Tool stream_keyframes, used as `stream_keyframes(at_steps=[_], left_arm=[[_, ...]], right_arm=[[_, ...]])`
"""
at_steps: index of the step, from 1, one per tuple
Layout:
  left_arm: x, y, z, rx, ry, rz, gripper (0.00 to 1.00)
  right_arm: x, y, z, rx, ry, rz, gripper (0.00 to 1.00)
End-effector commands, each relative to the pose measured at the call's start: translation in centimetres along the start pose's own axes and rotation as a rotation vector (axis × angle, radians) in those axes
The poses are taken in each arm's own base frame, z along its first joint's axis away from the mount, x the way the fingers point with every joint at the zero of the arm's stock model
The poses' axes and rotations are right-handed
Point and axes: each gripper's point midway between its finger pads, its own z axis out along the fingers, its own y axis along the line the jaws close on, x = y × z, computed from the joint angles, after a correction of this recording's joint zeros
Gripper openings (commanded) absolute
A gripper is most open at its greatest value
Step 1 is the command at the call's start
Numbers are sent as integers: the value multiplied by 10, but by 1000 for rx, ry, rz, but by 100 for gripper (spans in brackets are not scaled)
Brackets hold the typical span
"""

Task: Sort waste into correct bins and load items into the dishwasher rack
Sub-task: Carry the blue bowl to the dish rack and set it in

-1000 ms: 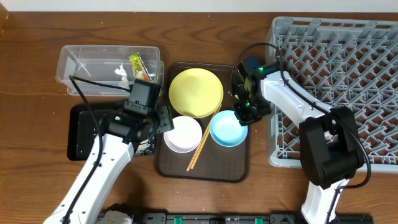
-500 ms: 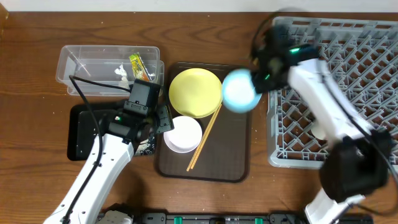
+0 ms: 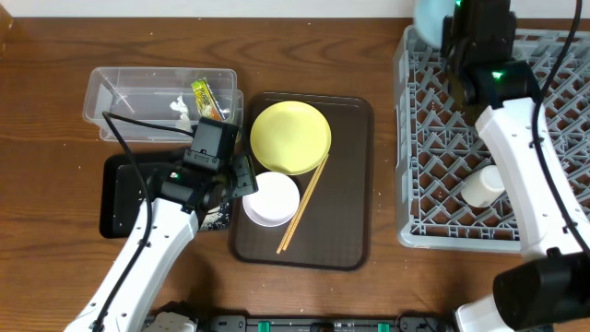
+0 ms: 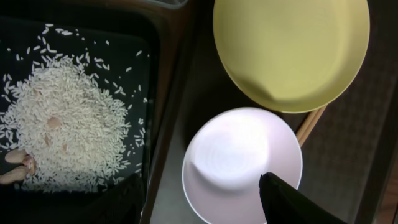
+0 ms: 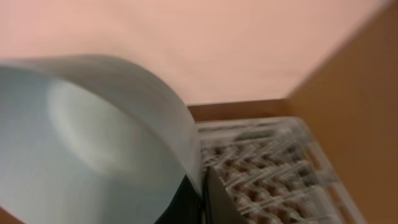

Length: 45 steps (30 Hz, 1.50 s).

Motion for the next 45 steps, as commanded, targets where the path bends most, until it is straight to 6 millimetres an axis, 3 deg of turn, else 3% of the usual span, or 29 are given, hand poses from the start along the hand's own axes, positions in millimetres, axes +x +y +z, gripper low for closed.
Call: stream_keyframes(at_steps=[1,8,14,19,27,37,45], left_arm=[[0,4,2,-20,2,-3,62],[0,4,2,-20,2,-3,63],[0,4,2,-20,2,-3,63],[0,4,2,-20,2,-3,63],[1,4,2,-20,3,-3,63],[2,5,2,-23,9,-3,63],[2,5,2,-23,9,-3,63]], right_arm=[[4,-34,10,251,3,5,1],[39,-28,54,370,65,-41,1],[76,-3,87,366,128,-104,1],[97,13,102,344,158,-131,1],[104,29,105,286,166,-110,1],[118,33,108,277,187,-107,1],[132,48,101,221,237,-125,1]])
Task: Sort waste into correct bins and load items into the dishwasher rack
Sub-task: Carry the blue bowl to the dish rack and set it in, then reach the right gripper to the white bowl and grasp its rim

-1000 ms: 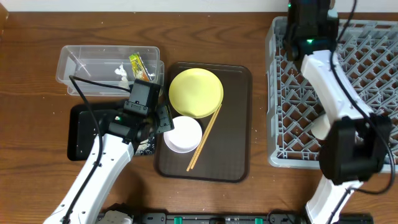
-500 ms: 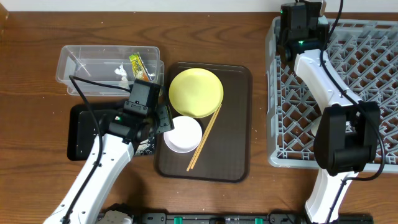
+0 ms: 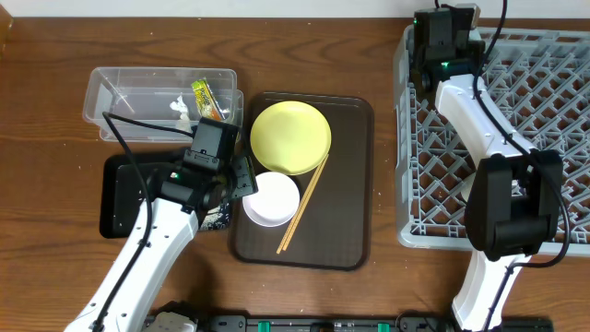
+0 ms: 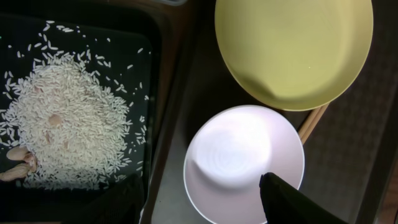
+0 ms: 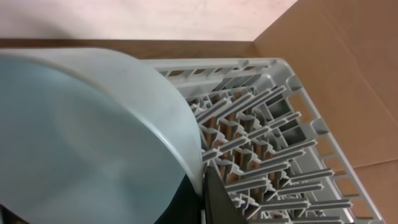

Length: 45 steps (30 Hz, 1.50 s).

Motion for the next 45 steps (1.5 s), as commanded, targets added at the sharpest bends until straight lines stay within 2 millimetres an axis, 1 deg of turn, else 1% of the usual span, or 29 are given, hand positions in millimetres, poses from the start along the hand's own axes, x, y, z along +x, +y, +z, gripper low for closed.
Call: stream_keyframes(at_steps=[1,6,10,12,14,15,16,17,18,19,20,22,23,24,26,28,29,30,33,35,36,40,42,45], left_arm=[[0,4,2,-18,1,-3,63],[0,4,2,-19,1,-3,63],[0,4,2,-18,1,-3,63],[0,4,2,-19,1,-3,63],[0,4,2,-18,1,-3,63],[0,4,2,-19,1,-3,63],[0,4,2,-19,1,-3,63],[0,4,2,-19,1,-3,63],[0,4,2,-19,0,-3,63],[0,4,2,-19,0,-3,63],[0,4,2,-19,1,-3,63],[0,4,2,-19,0,-3,63],[0,4,2,-19,1,-3,63],[0,4,2,-19,1,-3,63],[0,4,2,-19,1,-3,63],[-1,5,2,-25,-2,-11,63],[-1,11,2,-53,-8,-55,63],[-2,17,1,-79,-12,-92,63],[2,44,-1,-174,-4,-217,63],[6,62,-3,-217,20,-298,63],[8,72,-5,-240,32,-348,63],[13,103,-10,-298,61,-478,63],[13,113,-12,-310,63,-518,63],[12,119,-13,-313,64,-550,63]], right_arm=[[13,19,-7,-41,28,1,1],[32,32,-17,-90,89,-50,1],[47,33,-26,-92,140,-39,2],[52,33,-31,-103,165,-20,4],[57,33,-38,-138,199,-7,20],[58,33,-42,-158,213,0,30],[60,33,-46,-185,231,4,36],[60,33,-52,-215,243,10,39],[59,33,-56,-238,248,16,44],[56,32,-63,-268,251,26,50],[52,29,-68,-289,248,36,52],[43,23,-80,-328,236,60,61],[36,21,-89,-373,227,70,65],[31,23,-99,-432,220,68,66],[22,33,-123,-597,207,49,68],[19,47,-149,-775,209,31,69],[20,58,-166,-888,218,14,69],[22,65,-177,-960,225,-5,69],[37,92,-223,-1207,256,-111,69],[53,105,-248,-1321,281,-199,72],[61,110,-258,-1359,289,-249,72],[96,129,-279,-1394,363,-377,71],[115,141,-291,-1408,405,-440,70],[145,162,-309,-1424,460,-533,65]])
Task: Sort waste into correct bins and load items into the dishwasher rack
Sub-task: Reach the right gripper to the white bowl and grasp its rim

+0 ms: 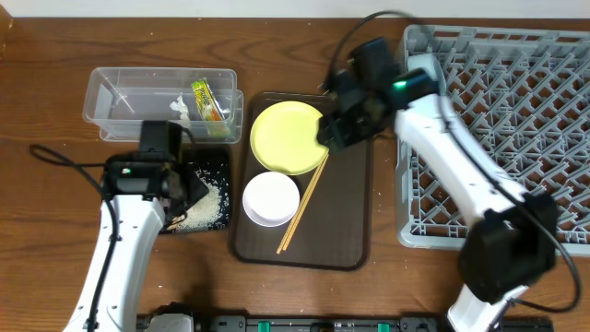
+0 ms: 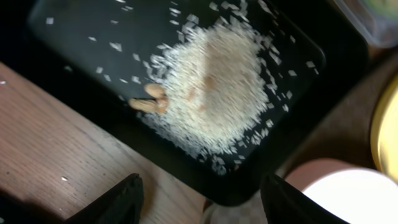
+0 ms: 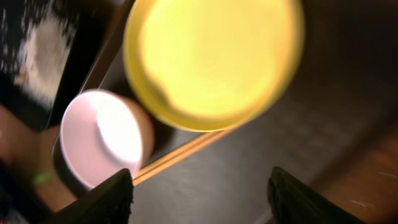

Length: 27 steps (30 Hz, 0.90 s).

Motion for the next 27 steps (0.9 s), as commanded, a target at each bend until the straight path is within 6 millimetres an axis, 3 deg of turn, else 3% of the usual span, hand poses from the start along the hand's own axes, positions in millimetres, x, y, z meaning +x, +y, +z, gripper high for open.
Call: stream_keyframes(at_steps=[1,5,8,12,16,27], left_arm=[[-4,8,2,-23,0,-51,63],[-3,8,2,-23,0,-51,63],[-4,8,2,-23,0,-51,63],[-4,8,2,-23,0,-51,63],[-4,8,2,-23,-1,-51,63],[-4,8,2,-23,-1,-51,63]], right_arm=[[18,30,34,-71,101,-73,64],[39,48,64,-76,203,-110,63],[51,51,81,-55,258,-126,63],[60,55,98,-55,301,-119,43],[60,55,102,-55,298,-118,29],[70,65,110,-50,325,-148,28]])
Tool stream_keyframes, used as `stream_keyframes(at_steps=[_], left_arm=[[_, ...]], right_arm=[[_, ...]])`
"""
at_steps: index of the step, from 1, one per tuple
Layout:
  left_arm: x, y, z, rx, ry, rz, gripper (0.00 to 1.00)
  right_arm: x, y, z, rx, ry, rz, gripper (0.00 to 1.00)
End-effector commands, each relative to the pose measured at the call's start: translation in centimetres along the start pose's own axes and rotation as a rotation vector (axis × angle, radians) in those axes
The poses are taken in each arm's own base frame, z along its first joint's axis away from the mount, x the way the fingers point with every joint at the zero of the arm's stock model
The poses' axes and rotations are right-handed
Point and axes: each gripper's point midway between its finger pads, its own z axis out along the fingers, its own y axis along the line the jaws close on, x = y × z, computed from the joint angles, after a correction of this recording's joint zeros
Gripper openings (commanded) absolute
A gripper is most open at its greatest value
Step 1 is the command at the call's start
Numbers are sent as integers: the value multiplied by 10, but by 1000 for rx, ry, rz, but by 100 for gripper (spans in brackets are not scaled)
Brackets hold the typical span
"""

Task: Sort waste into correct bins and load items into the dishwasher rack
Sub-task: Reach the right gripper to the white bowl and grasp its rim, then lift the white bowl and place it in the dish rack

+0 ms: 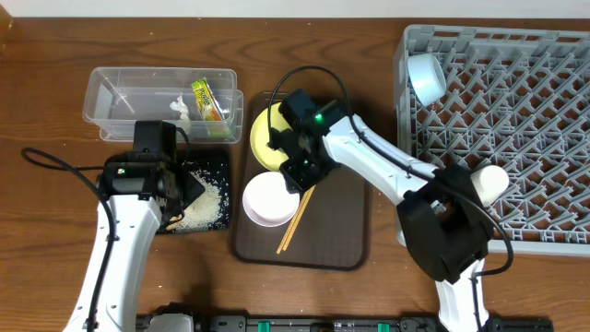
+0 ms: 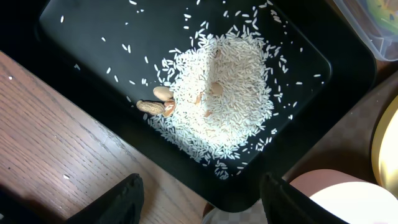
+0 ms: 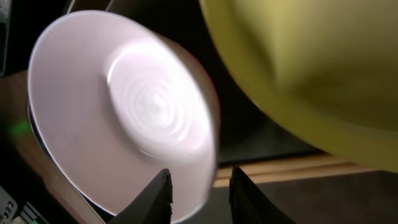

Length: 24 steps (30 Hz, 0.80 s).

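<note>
On the brown tray (image 1: 341, 231) a white bowl (image 1: 267, 201) sits below a yellow plate (image 1: 261, 138), with wooden chopsticks (image 1: 301, 212) beside them. My right gripper (image 1: 300, 173) is open over the bowl's right rim. In the right wrist view the right gripper (image 3: 200, 193) straddles the white bowl's (image 3: 124, 118) rim, one finger inside and one outside, next to the chopsticks (image 3: 286, 165) and yellow plate (image 3: 311, 68). My left gripper (image 2: 202, 202) is open and empty above the near edge of the black bin (image 2: 81, 37) holding rice (image 2: 217, 106).
The grey dishwasher rack (image 1: 553, 37) at right holds a light blue bowl (image 1: 426, 76) on edge and a white cup (image 1: 489, 180). A clear bin (image 1: 120, 97) with wrappers stands at the back left. Peanuts (image 2: 155, 102) lie in the rice.
My right gripper was open above the yellow plate's right side; now it is lower at the white bowl's rim with its jaws closer together. The left arm has barely moved.
My right gripper held the light blue bowl above the rack's far left corner, then down among its tines. Later the bowl stood in the rack and that gripper was open over the tray. My left gripper went from the white bowl to the rice bin.
</note>
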Motion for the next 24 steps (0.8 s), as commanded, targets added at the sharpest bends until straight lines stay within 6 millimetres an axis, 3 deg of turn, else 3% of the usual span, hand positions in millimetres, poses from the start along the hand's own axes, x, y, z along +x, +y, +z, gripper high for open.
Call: stream_keyframes(at_steps=[1,5,9,13,24], left_arm=[[0,3,2,-16,3,-13,63],[0,3,2,-16,3,-13,63],[0,3,2,-16,3,-13,63],[0,3,2,-16,3,-13,63],[0,3,2,-16,3,-13,63]], right_arm=[[7,4,12,20,33,-15,28],[8,-7,13,98,39,17,21],[9,-7,13,100,40,21,20],[10,-7,14,100,42,21,12],[21,-12,26,101,66,29,8]])
